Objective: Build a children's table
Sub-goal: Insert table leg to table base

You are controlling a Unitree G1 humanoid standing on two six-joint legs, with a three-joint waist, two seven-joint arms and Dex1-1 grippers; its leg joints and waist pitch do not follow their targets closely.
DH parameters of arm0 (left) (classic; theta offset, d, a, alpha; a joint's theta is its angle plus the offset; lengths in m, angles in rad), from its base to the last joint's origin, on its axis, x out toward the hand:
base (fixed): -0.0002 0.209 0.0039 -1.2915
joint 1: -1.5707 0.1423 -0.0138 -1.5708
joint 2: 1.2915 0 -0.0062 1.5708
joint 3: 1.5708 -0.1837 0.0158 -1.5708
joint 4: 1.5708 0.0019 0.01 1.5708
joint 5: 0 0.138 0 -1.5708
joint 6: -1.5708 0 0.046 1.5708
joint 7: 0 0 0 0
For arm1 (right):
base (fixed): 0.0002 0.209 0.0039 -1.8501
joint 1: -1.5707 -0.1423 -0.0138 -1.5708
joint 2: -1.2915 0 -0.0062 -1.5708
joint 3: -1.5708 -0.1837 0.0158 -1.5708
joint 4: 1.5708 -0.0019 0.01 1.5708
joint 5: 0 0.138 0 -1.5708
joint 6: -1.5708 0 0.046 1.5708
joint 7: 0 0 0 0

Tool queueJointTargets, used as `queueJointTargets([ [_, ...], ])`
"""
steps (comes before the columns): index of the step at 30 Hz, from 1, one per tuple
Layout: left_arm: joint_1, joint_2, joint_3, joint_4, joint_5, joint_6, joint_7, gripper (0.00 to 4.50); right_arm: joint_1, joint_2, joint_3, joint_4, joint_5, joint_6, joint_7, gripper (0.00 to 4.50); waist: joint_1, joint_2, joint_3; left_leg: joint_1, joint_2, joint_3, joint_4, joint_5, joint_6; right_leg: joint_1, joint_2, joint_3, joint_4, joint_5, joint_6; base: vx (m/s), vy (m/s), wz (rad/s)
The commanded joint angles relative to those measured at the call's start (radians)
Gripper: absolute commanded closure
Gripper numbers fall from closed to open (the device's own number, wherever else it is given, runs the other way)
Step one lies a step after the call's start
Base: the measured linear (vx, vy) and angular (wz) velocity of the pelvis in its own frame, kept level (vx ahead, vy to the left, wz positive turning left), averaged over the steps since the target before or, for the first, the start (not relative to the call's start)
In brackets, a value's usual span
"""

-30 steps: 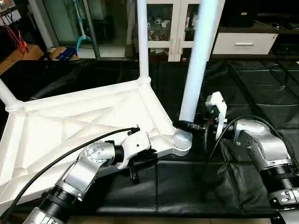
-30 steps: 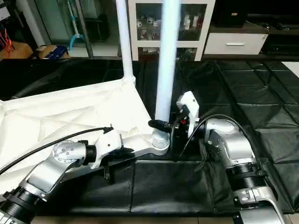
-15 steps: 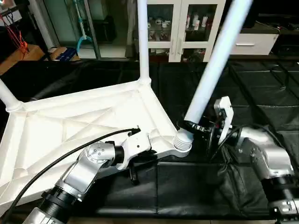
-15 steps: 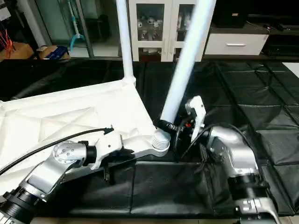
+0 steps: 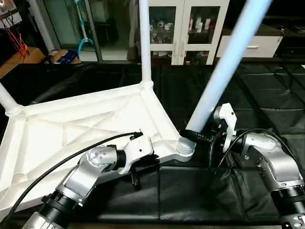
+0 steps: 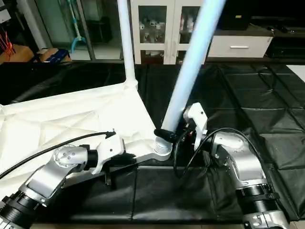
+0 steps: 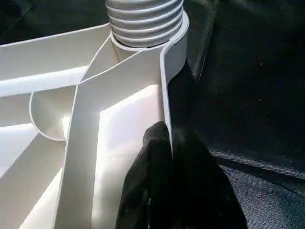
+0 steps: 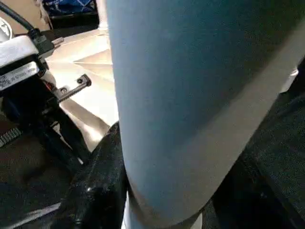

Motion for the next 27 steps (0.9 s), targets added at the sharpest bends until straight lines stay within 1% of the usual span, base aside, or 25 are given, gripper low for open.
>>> queueJointTargets([
  [1,0.008,0.011,-0.037,-0.005,0.018,0.011,-0.030,4.40,0.052,-0.027,0.116,0.076,-0.097,0.065,0.023,2.64,-0.007,-0.002,-0.024,0.032,0.079,-0.050,-0.113,-0.556,-0.086,-0.017,-0.017,0.014,-0.087,-0.323,-0.147,0.000,0.000,0.00],
  [3,0.009,0.011,-0.037,-0.008,0.019,0.013,-0.028,4.40,0.045,-0.029,0.129,0.082,-0.108,0.065,0.029,2.64,-0.007,-0.003,-0.024,0.033,0.079,-0.050,-0.114,-0.565,-0.089,-0.020,-0.018,0.015,-0.089,-0.339,-0.142,0.000,0.000,0.00],
  [4,0.011,0.010,-0.037,-0.009,0.018,0.014,-0.027,4.40,0.040,-0.025,0.129,0.089,-0.109,0.065,0.027,2.64,-0.008,-0.008,-0.024,0.033,0.079,-0.051,-0.114,-0.574,-0.091,-0.021,-0.018,0.015,-0.092,-0.353,-0.136,0.000,0.000,0.00],
  [6,0.012,0.009,-0.037,-0.012,0.017,0.016,-0.025,4.40,0.028,-0.017,0.129,0.105,-0.108,0.064,0.021,2.64,-0.008,-0.007,-0.025,0.032,0.079,-0.053,-0.114,-0.571,-0.091,-0.020,-0.019,0.016,-0.090,-0.351,-0.136,0.000,0.000,0.00],
  [7,0.013,0.009,-0.037,-0.013,0.017,0.016,-0.024,4.40,0.011,-0.003,0.125,0.130,-0.117,0.050,0.000,2.64,-0.010,-0.004,-0.024,0.031,0.079,-0.054,-0.115,-0.572,-0.093,-0.020,-0.018,0.015,-0.090,-0.348,-0.136,0.000,0.000,0.00],
  [9,0.014,0.007,-0.038,-0.014,0.017,0.017,-0.023,4.40,-0.029,0.033,0.105,0.186,-0.136,0.023,-0.061,2.64,-0.015,-0.003,-0.023,0.030,0.077,-0.055,-0.115,-0.592,-0.099,-0.024,-0.019,0.014,-0.090,-0.373,-0.137,0.000,0.000,0.00],
  [10,0.014,0.006,-0.039,-0.015,0.017,0.017,-0.023,4.40,-0.043,0.045,0.098,0.205,-0.139,0.017,-0.083,2.64,-0.020,-0.005,-0.021,0.029,0.075,-0.057,-0.116,-0.617,-0.106,-0.027,-0.019,0.012,-0.093,-0.410,-0.132,0.000,0.000,0.00],
  [11,0.014,0.006,-0.039,-0.015,0.017,0.017,-0.023,4.40,-0.048,0.048,0.095,0.208,-0.138,0.016,-0.087,2.64,-0.022,-0.003,-0.018,0.029,0.077,-0.062,-0.118,-0.642,-0.115,-0.027,-0.020,0.011,-0.095,-0.450,-0.118,0.000,0.000,0.00],
  [13,0.014,0.006,-0.038,-0.016,0.016,0.019,-0.022,4.40,-0.060,0.054,0.089,0.212,-0.121,0.024,-0.084,2.64,-0.026,-0.001,-0.018,0.039,0.077,-0.065,-0.120,-0.684,-0.127,-0.033,-0.017,0.011,-0.100,-0.471,-0.099,0.000,0.000,0.00],
  [14,0.014,0.006,-0.038,-0.016,0.016,0.019,-0.022,4.40,-0.060,0.054,0.089,0.212,-0.121,0.024,-0.084,2.64,-0.026,-0.001,-0.018,0.039,0.077,-0.065,-0.120,-0.684,-0.127,-0.033,-0.017,0.011,-0.100,-0.471,-0.099,0.000,0.000,0.00],
  [15,0.014,0.007,-0.037,-0.016,0.015,0.020,-0.023,4.47,-0.072,0.056,0.093,0.230,-0.126,0.018,-0.083,2.65,-0.030,0.003,-0.018,0.036,0.077,-0.068,-0.124,-0.688,-0.132,-0.029,-0.016,0.009,-0.099,-0.453,-0.097,0.000,0.000,0.00],
  [16,0.014,0.007,-0.037,-0.016,0.015,0.020,-0.023,4.50,-0.074,0.056,0.095,0.233,-0.128,0.016,-0.082,2.66,-0.036,0.002,-0.020,0.033,0.077,-0.070,-0.127,-0.689,-0.136,-0.026,-0.013,0.006,-0.097,-0.422,-0.101,0.000,0.000,0.00],
  [17,0.013,0.008,-0.037,-0.017,0.015,0.021,-0.026,4.50,-0.080,0.056,0.101,0.244,-0.136,0.009,-0.080,2.66,-0.037,0.004,-0.019,0.033,0.077,-0.069,-0.128,-0.697,-0.138,-0.027,-0.013,0.005,-0.098,-0.407,-0.103,0.000,0.000,0.00],
  [19,0.014,0.008,-0.038,-0.018,0.015,0.022,-0.026,4.50,-0.083,0.057,0.103,0.247,-0.139,0.005,-0.075,2.66,-0.037,0.003,-0.019,0.039,0.077,-0.065,-0.127,-0.704,-0.136,-0.033,-0.012,0.008,-0.101,-0.403,-0.107,0.000,0.000,0.00],
  [20,0.014,0.008,-0.038,-0.021,0.016,0.024,-0.026,4.50,-0.084,0.059,0.101,0.247,-0.138,0.005,-0.069,2.66,-0.037,-0.001,-0.019,0.040,0.077,-0.064,-0.126,-0.701,-0.133,-0.033,-0.013,0.008,-0.102,-0.403,-0.108,0.000,0.000,0.00],
  [21,0.015,0.008,-0.036,-0.023,0.017,0.026,-0.023,4.50,-0.077,0.058,0.097,0.236,-0.132,0.009,-0.062,2.66,-0.036,0.001,-0.020,0.040,0.077,-0.063,-0.126,-0.693,-0.131,-0.033,-0.014,0.010,-0.102,-0.398,-0.111,0.000,0.000,0.00],
  [22,0.015,0.008,-0.035,-0.023,0.017,0.026,-0.023,4.50,-0.077,0.058,0.096,0.236,-0.132,0.009,-0.061,2.66,-0.035,-0.001,-0.020,0.039,0.077,-0.061,-0.125,-0.686,-0.127,-0.033,-0.015,0.011,-0.103,-0.397,-0.112,0.000,0.000,0.00],
  [23,0.016,0.008,-0.034,-0.023,0.018,0.026,-0.021,4.50,-0.071,0.056,0.095,0.231,-0.130,0.008,-0.061,2.66,-0.034,-0.002,-0.020,0.039,0.077,-0.061,-0.125,-0.679,-0.124,-0.032,-0.015,0.011,-0.103,-0.396,-0.113,0.000,0.000,0.00],
  [24,0.016,0.008,-0.034,-0.024,0.018,0.028,-0.020,4.50,-0.066,0.055,0.095,0.229,-0.129,0.006,-0.064,2.66,-0.034,0.001,-0.020,0.039,0.077,-0.061,-0.125,-0.676,-0.125,-0.032,-0.016,0.012,-0.102,-0.393,-0.114,0.000,0.000,0.00],
  [25,0.017,0.009,-0.033,-0.025,0.019,0.029,-0.018,4.50,-0.058,0.053,0.094,0.230,-0.127,0.001,-0.068,2.66,-0.034,-0.001,-0.019,0.039,0.078,-0.059,-0.124,-0.675,-0.122,-0.033,-0.015,0.012,-0.103,-0.394,-0.114,0.000,0.000,0.00],
  [26,0.017,0.009,-0.033,-0.025,0.019,0.029,-0.018,4.50,-0.055,0.054,0.092,0.231,-0.126,-0.001,-0.072,2.66,-0.033,0.004,-0.018,0.039,0.077,-0.060,-0.125,-0.678,-0.123,-0.033,-0.016,0.012,-0.103,-0.397,-0.114,0.000,0.000,0.00],
  [27,0.017,0.009,-0.033,-0.025,0.019,0.029,-0.018,4.50,-0.054,0.054,0.092,0.231,-0.125,-0.002,-0.073,2.66,-0.034,0.001,-0.019,0.038,0.077,-0.060,-0.125,-0.681,-0.123,-0.032,-0.015,0.011,-0.103,-0.401,-0.113,0.000,0.000,0.00],
])
